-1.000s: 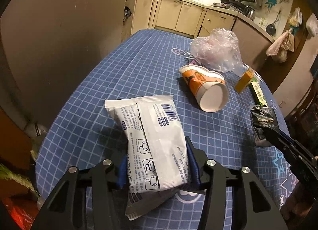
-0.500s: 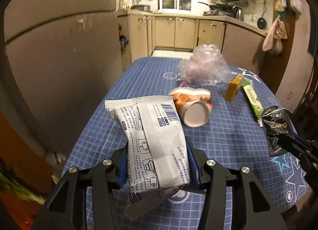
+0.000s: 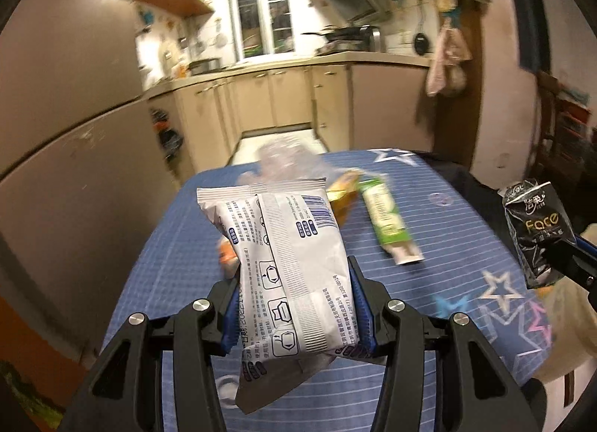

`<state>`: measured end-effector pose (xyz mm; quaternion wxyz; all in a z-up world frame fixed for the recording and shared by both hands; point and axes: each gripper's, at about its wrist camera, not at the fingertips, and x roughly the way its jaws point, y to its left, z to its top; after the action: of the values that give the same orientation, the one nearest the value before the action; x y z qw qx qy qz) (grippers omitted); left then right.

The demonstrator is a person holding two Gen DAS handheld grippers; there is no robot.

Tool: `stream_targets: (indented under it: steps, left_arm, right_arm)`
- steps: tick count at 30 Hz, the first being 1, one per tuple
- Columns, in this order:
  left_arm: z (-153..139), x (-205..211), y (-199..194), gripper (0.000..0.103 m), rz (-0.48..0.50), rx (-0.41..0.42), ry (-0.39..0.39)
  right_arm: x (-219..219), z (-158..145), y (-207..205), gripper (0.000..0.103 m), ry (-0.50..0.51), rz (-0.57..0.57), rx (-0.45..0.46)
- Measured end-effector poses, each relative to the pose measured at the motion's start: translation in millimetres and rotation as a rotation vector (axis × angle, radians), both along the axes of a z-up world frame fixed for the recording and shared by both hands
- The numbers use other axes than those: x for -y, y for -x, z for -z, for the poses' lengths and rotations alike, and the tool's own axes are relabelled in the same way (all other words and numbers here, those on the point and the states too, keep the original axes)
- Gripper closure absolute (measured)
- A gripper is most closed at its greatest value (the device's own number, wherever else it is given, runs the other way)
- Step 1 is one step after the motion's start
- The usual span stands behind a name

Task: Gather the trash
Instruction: 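Carry the wipe packet and black sachet over the white bucket with both tools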

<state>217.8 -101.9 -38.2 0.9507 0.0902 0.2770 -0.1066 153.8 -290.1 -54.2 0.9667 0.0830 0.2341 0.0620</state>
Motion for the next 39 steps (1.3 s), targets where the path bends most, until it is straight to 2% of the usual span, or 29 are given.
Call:
stream_targets:
  steps: [9, 17, 29, 39]
  left_arm:
    - [-11.8, 90.6, 21.2, 0.052, 0.191, 0.055, -0.02]
    - [-9.9, 166.2, 44.9, 0.052, 0.333, 0.079, -0.047]
    - [-1.1, 268.6, 97.6, 0.052, 0.548, 0.117, -0.084]
    - [16.3, 333.3, 130.8, 0.052, 0.714, 0.117, -0.116]
  right_arm:
    - [61.6, -15.0, 49.8, 0.087, 0.006, 0.179, 0.048]
    - [114.9, -16.8, 92.4, 0.087, 0.02, 0.324, 0.057]
    - [169.0, -13.2, 149.4, 0.087, 0.065, 0.516, 0.044]
    - [205.3, 3.8, 182.3, 0.087, 0.084, 0.608, -0.004]
